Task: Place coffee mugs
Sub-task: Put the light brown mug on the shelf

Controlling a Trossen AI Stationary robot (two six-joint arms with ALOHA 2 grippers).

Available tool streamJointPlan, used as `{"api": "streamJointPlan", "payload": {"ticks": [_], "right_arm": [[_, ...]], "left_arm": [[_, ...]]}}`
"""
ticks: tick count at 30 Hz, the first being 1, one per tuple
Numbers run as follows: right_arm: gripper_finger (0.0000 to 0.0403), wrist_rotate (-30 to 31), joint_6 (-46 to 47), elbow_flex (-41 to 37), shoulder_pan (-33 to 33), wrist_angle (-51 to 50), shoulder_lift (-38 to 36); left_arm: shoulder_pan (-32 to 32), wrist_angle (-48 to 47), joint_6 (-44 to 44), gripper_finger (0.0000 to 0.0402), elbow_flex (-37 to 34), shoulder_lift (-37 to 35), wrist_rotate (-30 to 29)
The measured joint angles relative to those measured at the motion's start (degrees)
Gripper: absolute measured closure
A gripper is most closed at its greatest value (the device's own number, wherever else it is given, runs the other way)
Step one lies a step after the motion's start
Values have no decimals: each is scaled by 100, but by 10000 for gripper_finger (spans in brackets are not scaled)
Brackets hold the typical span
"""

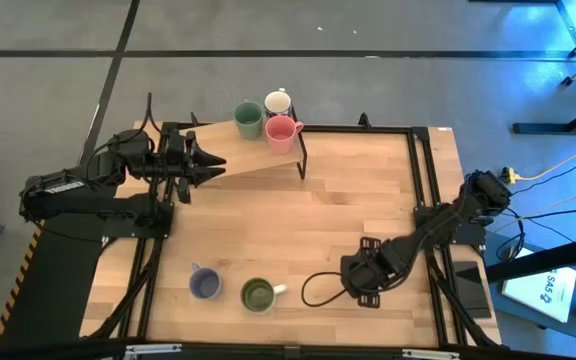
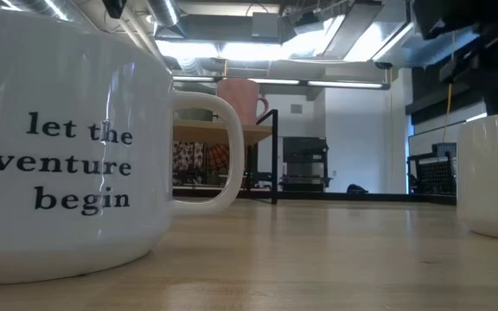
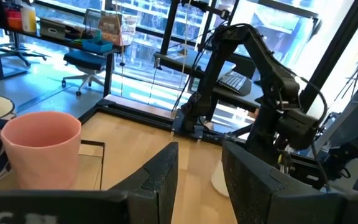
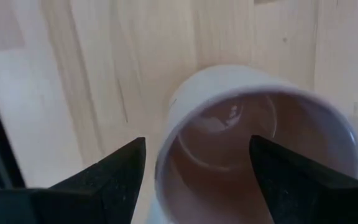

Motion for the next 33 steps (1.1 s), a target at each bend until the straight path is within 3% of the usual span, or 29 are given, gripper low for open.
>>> {"api": "streamJointPlan", "payload": {"ticks": [3,5,11,13,18,27,33], "right_arm": [[145,52,-131,-85,-37,178,0],[177,59,-236,-85,-81,177,0],[357,31,-382,-85,-246,134,0],[388,11,-602,-87,-310,139,0],[396,14,-1243,26,-569,166,9],[399,105,-3433,1146,-1598,-27,9],[401,-270,-4932,2010,-2398,-330,9]], "left_arm": [[0,-4,0,282,0,-2,-3],[0,-6,2,282,0,-6,-1],[0,-24,2,282,0,-4,-2],[0,-28,2,282,0,-3,-4],[0,-83,-1,282,0,-3,-1],[1,-107,-20,282,0,0,-229],[-2,-108,887,282,0,231,377]]}}
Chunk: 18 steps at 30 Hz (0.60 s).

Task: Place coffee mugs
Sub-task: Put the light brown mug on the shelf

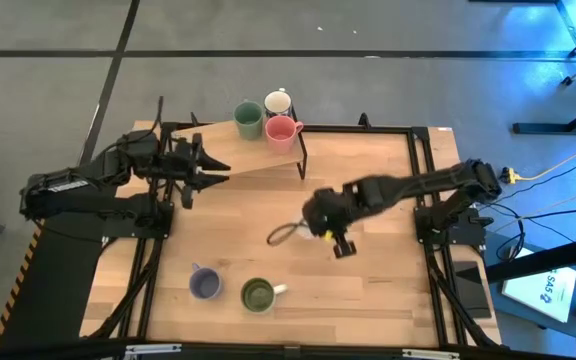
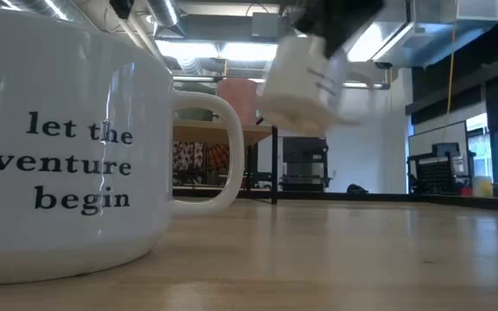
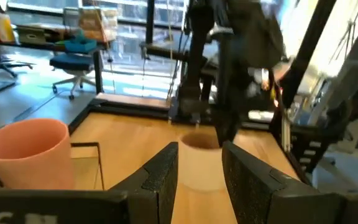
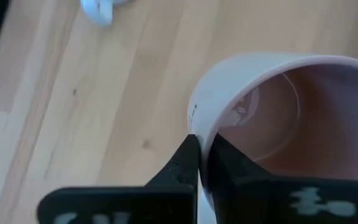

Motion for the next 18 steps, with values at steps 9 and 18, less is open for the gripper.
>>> {"api": "streamJointPlan", "payload": {"ticks": [9,18], "right_arm": [[402,-155,-1723,939,-467,-235,-4],[402,-553,-2586,976,-496,-405,356]], "left_arm": [[2,158,28,282,0,729,1093],[-62,400,620,282,0,1233,1919]]}}
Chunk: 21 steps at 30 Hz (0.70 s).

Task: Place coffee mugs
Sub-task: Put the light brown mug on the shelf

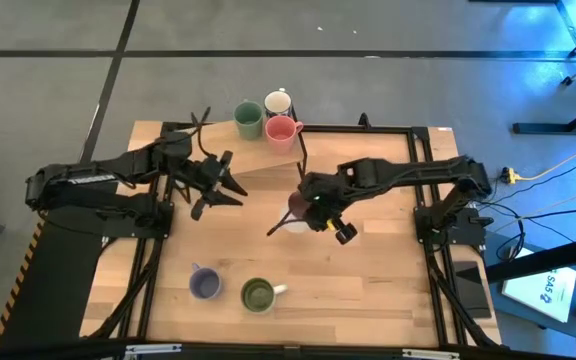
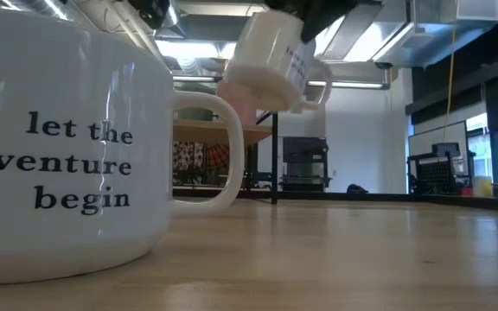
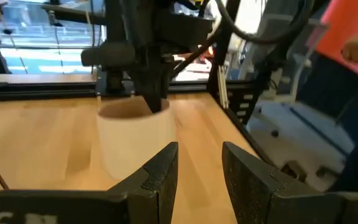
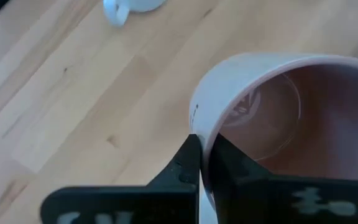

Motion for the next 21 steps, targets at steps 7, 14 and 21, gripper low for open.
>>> {"api": "streamJointPlan", "payload": {"ticks": [7,14,21], "right_arm": [[403,-294,-412,-2,2,77,416],[403,-346,-526,-2,2,223,427],[403,-458,-777,-2,74,212,427]], "left_arm": [[-146,-77,409,282,0,361,111],[-354,-61,792,246,0,746,-130],[-393,136,1127,196,0,1137,-160]]}}
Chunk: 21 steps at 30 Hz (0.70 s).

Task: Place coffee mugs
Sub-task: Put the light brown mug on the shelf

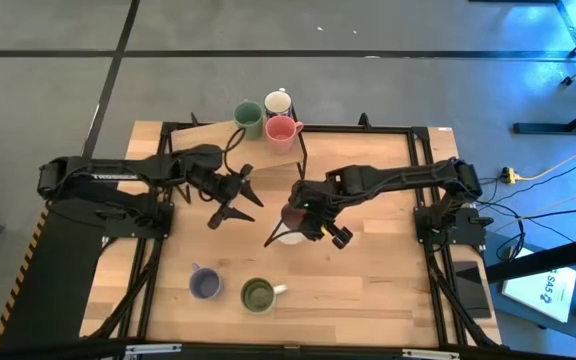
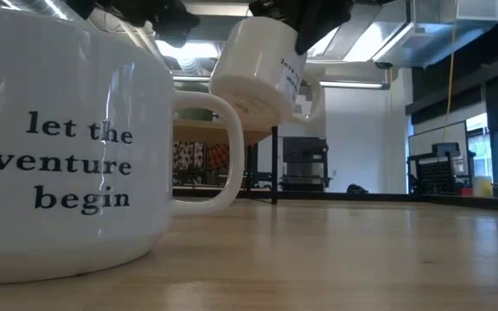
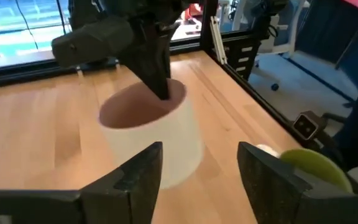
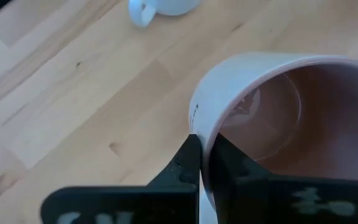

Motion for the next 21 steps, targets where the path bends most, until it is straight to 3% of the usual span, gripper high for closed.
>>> {"api": "streamJointPlan", "payload": {"ticks": [11,21], "right_arm": [[403,-80,-361,0,86,69,85],[403,-234,-366,0,86,284,245]], "left_arm": [[-2,470,690,190,0,406,276],[-295,647,1075,191,7,624,131]]}}
